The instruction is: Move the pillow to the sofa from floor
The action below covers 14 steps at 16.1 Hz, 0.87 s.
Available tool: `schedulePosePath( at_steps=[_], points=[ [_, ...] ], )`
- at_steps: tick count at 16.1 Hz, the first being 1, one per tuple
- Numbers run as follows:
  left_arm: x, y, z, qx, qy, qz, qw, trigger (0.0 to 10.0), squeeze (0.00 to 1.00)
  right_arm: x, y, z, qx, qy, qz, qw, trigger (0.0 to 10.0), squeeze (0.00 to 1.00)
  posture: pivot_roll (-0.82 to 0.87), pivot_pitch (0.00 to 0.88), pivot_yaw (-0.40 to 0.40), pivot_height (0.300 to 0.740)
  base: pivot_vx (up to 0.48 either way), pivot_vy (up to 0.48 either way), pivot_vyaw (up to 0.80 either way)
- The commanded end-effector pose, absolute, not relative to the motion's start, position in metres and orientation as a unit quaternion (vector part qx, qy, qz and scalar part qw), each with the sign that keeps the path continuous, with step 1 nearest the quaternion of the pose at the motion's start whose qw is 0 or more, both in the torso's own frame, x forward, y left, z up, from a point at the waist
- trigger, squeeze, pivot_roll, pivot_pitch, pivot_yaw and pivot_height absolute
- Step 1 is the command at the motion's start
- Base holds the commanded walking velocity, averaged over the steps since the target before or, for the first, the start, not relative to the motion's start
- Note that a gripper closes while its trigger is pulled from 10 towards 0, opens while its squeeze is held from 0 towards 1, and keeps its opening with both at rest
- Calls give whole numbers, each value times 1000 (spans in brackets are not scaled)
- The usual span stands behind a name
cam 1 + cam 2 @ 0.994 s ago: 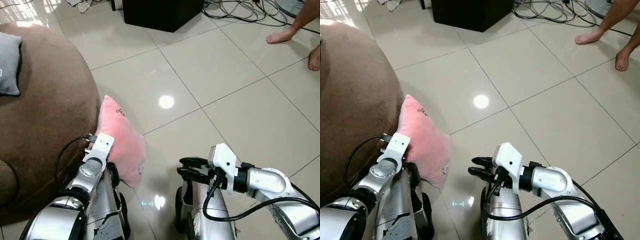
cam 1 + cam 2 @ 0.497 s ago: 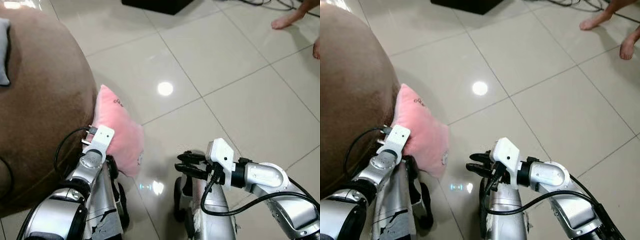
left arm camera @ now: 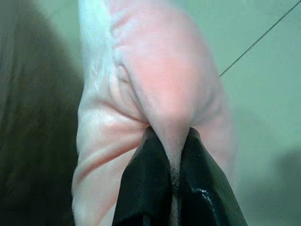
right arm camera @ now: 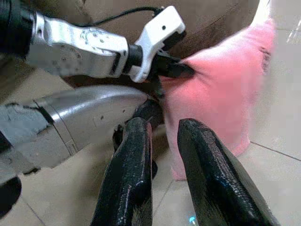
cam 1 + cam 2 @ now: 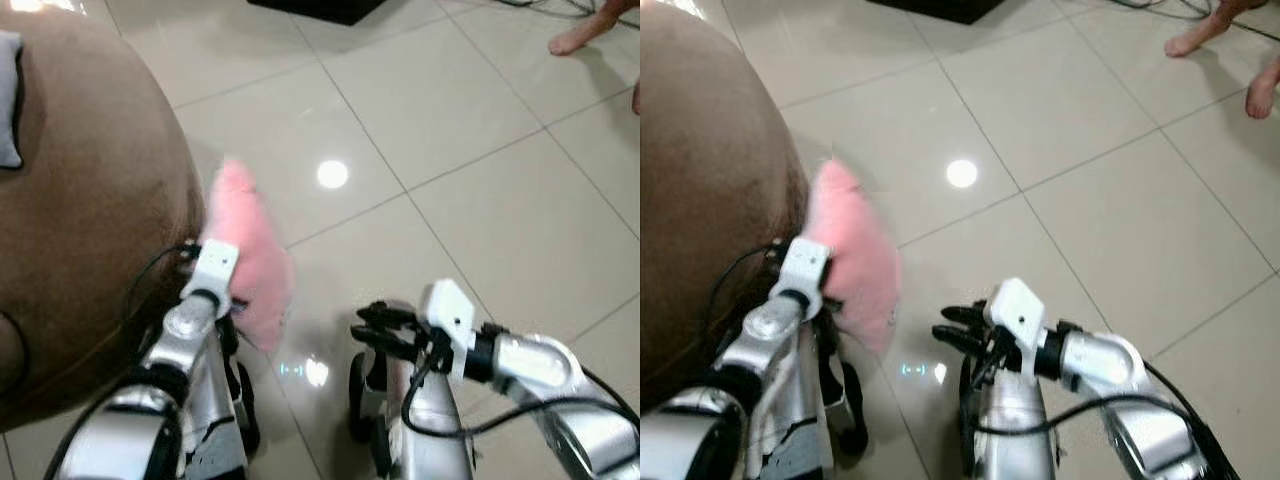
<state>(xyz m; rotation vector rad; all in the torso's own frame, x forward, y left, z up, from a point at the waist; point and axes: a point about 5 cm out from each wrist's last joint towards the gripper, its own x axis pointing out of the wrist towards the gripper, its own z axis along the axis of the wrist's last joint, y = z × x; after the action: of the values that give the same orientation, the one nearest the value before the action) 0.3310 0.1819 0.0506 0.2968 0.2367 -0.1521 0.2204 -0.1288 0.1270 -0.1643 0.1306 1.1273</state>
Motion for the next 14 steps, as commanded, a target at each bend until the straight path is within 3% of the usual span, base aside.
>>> schedulePosePath(
  at_steps=[1,6,7,11,12,14],
  points=[
    [327,172,56,120,69,-109,984,0,0,214,-129,128,-61,58,521,849,10000,0,-114,248,-70,552,0,0,0],
    [335,161,101,71,-50,-120,989,0,0,215,-128,124,-47,43,478,876,10000,0,-91,176,-27,552,0,0,0],
    [338,157,123,44,-88,-107,989,0,0,222,-134,125,-55,30,426,902,10000,0,-86,147,-14,552,0,0,0],
    [333,152,170,4,-153,-85,984,0,0,225,-143,143,-38,-21,293,955,10000,0,-77,85,-2,557,0,0,0],
    [332,154,178,4,-153,-69,986,10000,0,225,-142,151,-18,-41,246,968,10000,0,-72,72,0,567,0,0,0],
    [333,155,185,20,-144,-64,987,10000,0,227,-137,153,-4,-49,221,974,10000,0,-69,50,9,582,0,0,0]
  ],
)
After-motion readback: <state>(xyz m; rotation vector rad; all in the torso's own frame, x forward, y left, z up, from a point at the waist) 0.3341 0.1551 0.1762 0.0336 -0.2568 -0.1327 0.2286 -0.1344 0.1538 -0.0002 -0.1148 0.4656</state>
